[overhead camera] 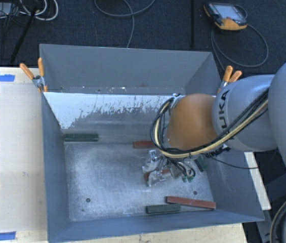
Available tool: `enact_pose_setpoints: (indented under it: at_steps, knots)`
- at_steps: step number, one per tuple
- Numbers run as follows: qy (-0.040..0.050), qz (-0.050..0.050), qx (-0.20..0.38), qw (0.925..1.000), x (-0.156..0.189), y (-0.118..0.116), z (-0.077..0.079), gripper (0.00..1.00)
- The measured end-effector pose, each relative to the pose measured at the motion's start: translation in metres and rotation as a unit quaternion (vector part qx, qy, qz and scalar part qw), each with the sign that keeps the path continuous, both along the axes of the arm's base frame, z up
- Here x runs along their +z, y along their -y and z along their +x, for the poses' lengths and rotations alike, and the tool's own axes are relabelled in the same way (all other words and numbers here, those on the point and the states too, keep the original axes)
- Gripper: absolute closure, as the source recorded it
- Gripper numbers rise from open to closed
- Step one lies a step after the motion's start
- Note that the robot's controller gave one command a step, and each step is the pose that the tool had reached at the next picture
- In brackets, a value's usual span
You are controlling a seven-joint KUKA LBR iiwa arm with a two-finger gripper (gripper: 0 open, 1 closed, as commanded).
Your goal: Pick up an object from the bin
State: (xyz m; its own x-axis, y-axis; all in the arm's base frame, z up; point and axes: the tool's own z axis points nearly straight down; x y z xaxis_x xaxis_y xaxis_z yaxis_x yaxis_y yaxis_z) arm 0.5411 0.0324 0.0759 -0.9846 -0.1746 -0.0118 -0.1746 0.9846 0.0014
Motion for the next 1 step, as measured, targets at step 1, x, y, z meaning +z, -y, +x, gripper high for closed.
enact_pose_setpoints:
  at_steps: [1]
  knots:
    - [0.0,0.0,-0.001,1.0,0.0,0.0,0.0,1.0]
